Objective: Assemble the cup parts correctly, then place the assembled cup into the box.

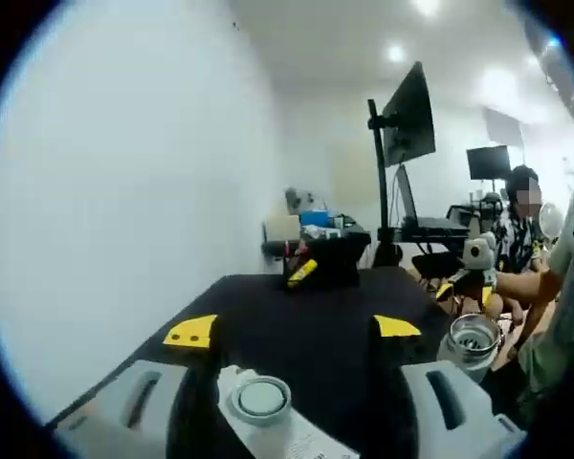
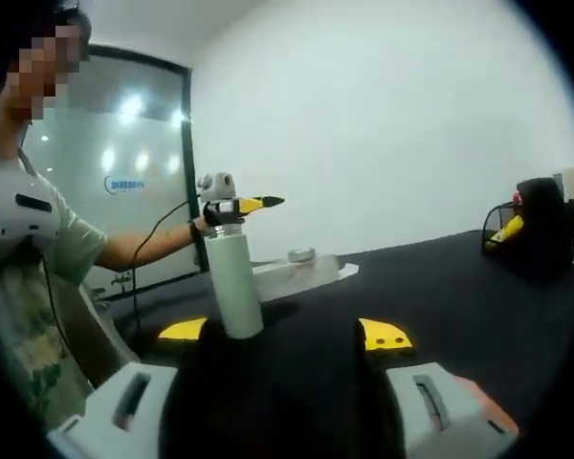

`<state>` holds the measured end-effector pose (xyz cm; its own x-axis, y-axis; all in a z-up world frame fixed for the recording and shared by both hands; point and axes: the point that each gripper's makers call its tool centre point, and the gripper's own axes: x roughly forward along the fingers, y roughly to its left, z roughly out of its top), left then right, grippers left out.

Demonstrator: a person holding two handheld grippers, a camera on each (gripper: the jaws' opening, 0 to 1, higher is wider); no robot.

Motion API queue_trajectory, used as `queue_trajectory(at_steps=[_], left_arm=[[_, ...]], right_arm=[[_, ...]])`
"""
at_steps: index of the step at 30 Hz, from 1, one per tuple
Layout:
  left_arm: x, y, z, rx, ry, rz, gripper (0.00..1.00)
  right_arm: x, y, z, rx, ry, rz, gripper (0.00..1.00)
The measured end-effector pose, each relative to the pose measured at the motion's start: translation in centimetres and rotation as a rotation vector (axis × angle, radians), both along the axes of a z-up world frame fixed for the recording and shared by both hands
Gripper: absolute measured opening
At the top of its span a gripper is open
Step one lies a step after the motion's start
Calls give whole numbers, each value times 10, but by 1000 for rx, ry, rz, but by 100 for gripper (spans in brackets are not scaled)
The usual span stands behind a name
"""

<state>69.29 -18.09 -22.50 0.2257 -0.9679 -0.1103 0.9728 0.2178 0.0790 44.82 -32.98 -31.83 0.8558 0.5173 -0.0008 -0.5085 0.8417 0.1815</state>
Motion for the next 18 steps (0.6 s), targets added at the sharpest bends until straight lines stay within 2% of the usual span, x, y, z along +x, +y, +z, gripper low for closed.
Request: queue_trajectory(at_steps=[4, 5, 9, 11, 12, 15, 18], left_arm=[[10, -1, -21, -63, 55, 66, 60], [10, -2, -25, -62, 53, 68, 60], [15, -10, -49, -32, 64, 108, 61], [28, -8, -61, -13, 81, 132, 61], [24, -6, -70, 4, 107, 149, 61], [37, -7, -88, 64, 94, 167, 60], [44, -10, -97, 88, 107, 183, 59]], right_arm=[[4, 0, -1, -9, 3, 6, 57], [6, -1, -2, -11, 4, 7, 57], [10, -4, -7, -11, 14, 3, 57], [11, -4, -10, -10, 20, 1, 57], [12, -4, -12, -9, 23, 1, 57], [13, -5, -15, -6, 30, 0, 56], [15, -5, -17, -6, 34, -1, 56]])
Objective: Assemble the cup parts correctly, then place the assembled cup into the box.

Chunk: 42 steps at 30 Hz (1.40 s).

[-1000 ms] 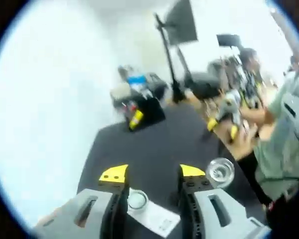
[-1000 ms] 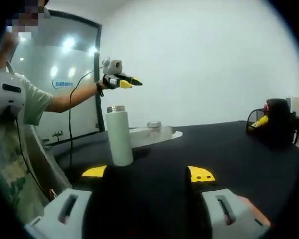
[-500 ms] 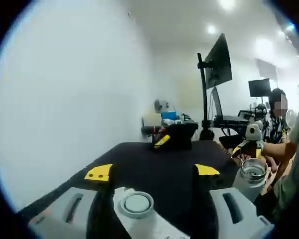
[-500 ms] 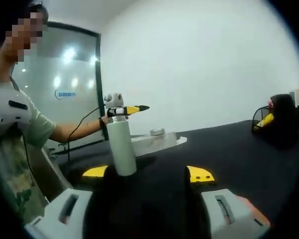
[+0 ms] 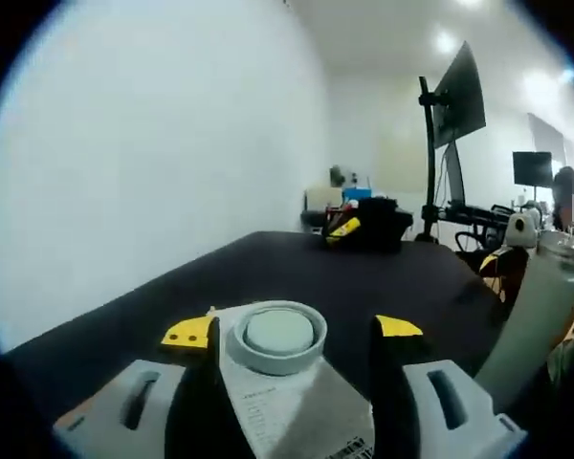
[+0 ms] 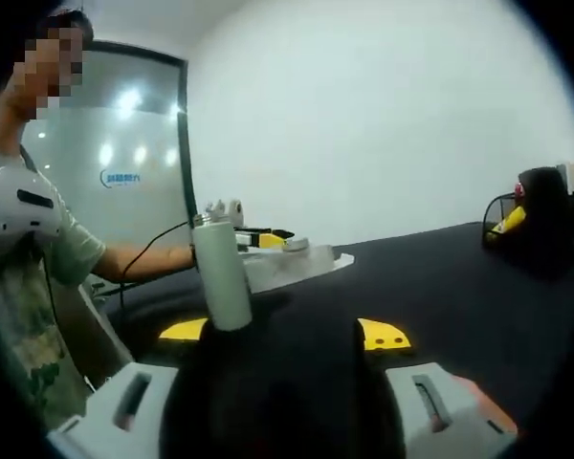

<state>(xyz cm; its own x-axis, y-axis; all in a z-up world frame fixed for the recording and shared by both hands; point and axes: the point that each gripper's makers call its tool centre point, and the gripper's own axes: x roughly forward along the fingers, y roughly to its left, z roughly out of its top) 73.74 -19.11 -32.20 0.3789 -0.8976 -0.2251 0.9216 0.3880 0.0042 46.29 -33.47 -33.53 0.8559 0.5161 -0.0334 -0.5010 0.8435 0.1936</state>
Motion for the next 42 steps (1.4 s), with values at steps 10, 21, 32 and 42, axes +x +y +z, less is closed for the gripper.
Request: queue_trajectory(at_steps=[10, 21, 32, 42], left_arm=[[10, -4, -2, 1, 0, 11, 54], [13, -12, -8, -18, -23, 19, 42], [17, -13, -1, -61, -22, 28, 41], [-20, 9, 95, -152, -213, -2, 41]], right_arm=[[0, -2, -2, 6, 2, -4, 56], [-1, -3, -7, 12, 10, -6, 55], [1, -3, -8, 17, 14, -7, 55], [-2, 18, 29, 170, 118, 202, 55]])
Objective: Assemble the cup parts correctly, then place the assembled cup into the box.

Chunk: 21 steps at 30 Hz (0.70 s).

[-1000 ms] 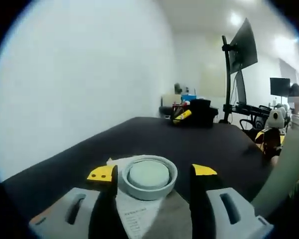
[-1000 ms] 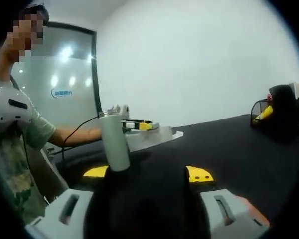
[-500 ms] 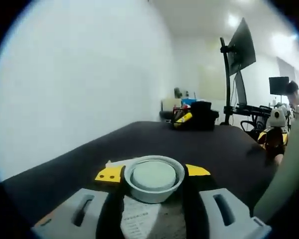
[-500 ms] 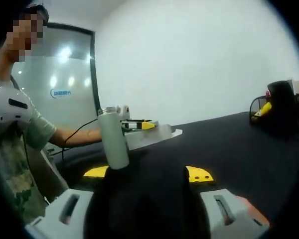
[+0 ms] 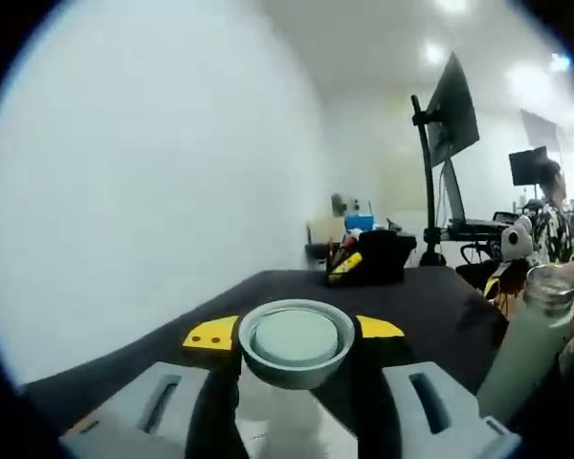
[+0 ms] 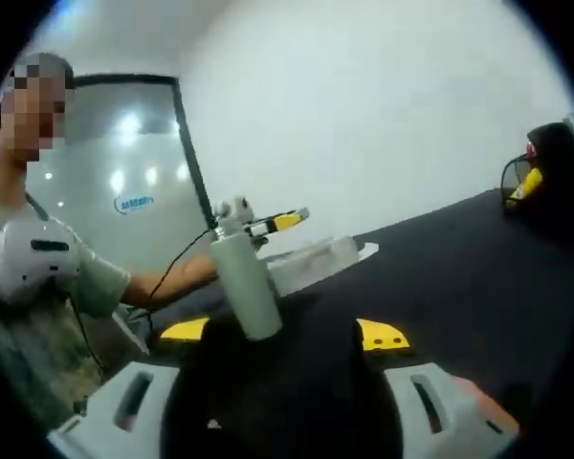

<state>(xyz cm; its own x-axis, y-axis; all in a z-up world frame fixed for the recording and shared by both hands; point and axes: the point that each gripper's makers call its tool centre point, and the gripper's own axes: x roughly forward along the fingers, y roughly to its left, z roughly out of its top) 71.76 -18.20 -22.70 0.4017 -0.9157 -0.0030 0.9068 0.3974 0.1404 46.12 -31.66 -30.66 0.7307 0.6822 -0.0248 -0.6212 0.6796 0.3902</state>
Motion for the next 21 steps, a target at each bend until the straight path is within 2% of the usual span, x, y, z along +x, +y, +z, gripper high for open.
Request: queue_trajectory(at_steps=[1, 2, 3, 5, 9, 12, 13, 14, 16, 18, 20, 21], left_arm=[[-7, 3, 11, -3, -29, -1, 41], [-22, 8, 25, -6, -70, -5, 41], [-27, 10, 31, 1, -97, -4, 41], [-44, 17, 47, 52, -195, -5, 41], [-77, 30, 75, 77, -304, -23, 41], [-105, 38, 90, 78, -361, -38, 41], [-112, 41, 96, 73, -376, -29, 41], [-112, 49, 104, 75, -406, -21, 41], [-126, 57, 117, 68, -449, -3, 40], [-144, 61, 127, 112, -551, 31, 40], [-159, 65, 138, 132, -623, 55, 40], [-172, 65, 144, 139, -651, 50, 40]], right_arm=[[1, 3, 8, 11, 22, 27, 55], [5, 3, 16, 19, 36, 34, 55], [10, 3, 25, 21, 36, 32, 55], [17, 7, 43, 40, 51, 56, 53], [29, 23, 81, 31, 25, 106, 52], [30, 44, 103, 8, 20, 192, 51], [30, 49, 110, 17, 20, 215, 51], [31, 58, 123, 52, 16, 246, 51], [30, 75, 145, 97, 16, 318, 50], [35, 88, 165, 109, 15, 355, 47], [39, 102, 181, 81, 0, 391, 46], [42, 109, 188, 66, -6, 403, 45]])
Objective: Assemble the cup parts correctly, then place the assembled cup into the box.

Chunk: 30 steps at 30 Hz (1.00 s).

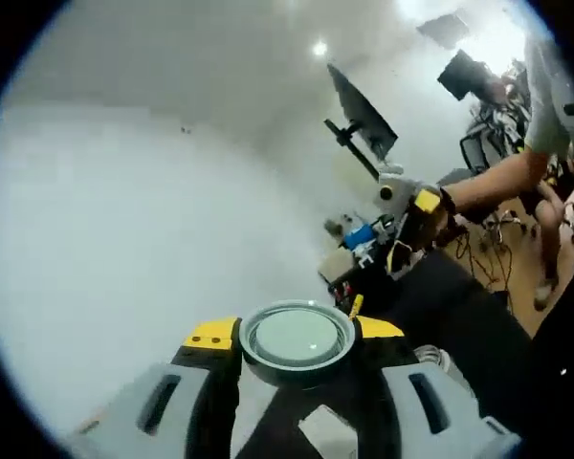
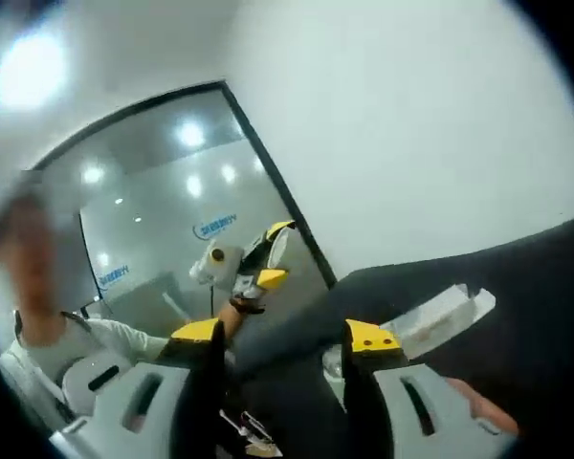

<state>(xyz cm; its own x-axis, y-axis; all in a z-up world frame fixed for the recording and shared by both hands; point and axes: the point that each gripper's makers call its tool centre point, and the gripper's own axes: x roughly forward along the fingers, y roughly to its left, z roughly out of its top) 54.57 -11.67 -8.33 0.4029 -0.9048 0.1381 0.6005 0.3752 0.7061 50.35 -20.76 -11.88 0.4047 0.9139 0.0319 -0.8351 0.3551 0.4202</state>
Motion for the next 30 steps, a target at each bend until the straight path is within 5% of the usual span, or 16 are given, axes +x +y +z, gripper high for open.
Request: queue_trajectory(at_steps=[5, 6, 11, 15, 30], left_arm=[[-38, 5, 18, 14, -141, 14, 40], [-46, 5, 19, -2, -115, -7, 40], [-59, 6, 23, 18, -184, 23, 41], [-71, 4, 16, 71, -247, 52, 41], [-80, -14, 8, 114, -250, 25, 41]], right_arm=[[5, 38, 36, -22, -48, 118, 45], [4, 49, 41, -53, -72, 158, 45], [-12, 85, 47, -132, -78, 280, 45], [-16, 100, 43, -177, -69, 294, 44], [-28, 112, 40, -182, -44, 371, 25]])
